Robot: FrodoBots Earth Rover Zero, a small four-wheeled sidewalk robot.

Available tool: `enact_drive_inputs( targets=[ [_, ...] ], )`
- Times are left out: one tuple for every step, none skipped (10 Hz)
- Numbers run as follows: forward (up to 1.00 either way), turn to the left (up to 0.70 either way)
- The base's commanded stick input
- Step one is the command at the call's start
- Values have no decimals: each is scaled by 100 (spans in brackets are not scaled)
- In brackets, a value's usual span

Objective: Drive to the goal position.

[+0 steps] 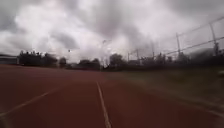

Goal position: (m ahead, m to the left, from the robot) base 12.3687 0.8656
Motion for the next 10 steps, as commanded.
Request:
enact_drive_inputs(
  targets=[
    [100,0],
    [100,0],
    [100,0],
    [100,0],
    [100,0],
    [100,0],
    [100,0],
    [87,0],
    [62,0],
    [37,0]
  ],
)
